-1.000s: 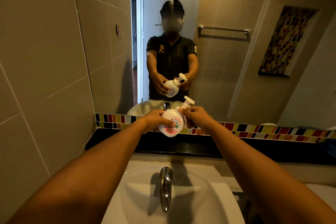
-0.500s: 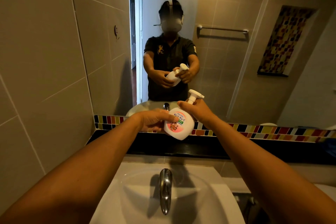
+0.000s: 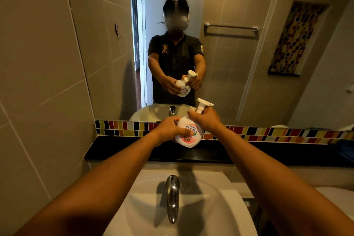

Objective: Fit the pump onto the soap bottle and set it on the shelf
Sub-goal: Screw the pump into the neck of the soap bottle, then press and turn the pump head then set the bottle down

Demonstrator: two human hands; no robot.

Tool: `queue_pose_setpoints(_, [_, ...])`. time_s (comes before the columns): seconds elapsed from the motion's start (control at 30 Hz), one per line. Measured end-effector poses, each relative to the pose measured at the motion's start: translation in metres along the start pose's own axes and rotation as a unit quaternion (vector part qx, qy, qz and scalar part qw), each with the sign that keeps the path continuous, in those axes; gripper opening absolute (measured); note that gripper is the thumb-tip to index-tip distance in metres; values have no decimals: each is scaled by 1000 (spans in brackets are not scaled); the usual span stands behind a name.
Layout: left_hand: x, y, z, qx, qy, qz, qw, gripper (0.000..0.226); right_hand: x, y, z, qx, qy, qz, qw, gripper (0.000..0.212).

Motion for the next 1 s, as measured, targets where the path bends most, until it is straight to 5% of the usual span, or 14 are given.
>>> queue_pose_setpoints(0.13, [0, 3, 1, 10, -2, 12, 1000, 39, 0, 3, -6, -1, 22, 19, 1000, 23])
queue_pose_setpoints(0.27, [6, 5, 17, 36, -34, 25, 998, 37, -1, -5, -8, -4, 46, 87, 995, 47])
queue_pose_setpoints(0.43, [10, 10, 47, 54, -82, 22, 995, 41, -4, -8, -42, -44, 100, 166, 980, 29])
queue_pose_setpoints(0.57, [14, 20, 65, 66, -92, 4, 994, 50, -25, -4, -74, -87, 109, 214, 967, 45])
queue_pose_setpoints(1.0, [5, 59, 119, 86, -93, 5, 992, 66, -74, 28, -133, -111, 77, 185, 973, 61])
Point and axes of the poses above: each hand's wrist, its own y-axis towards the middle knuckle, its own x-axis out of the back of the hand, z = x × y, the point moved 6 cm from there along y, towards the middle knuckle, and after that the axes turned 10 degrees about z, right-handed, at the moved point
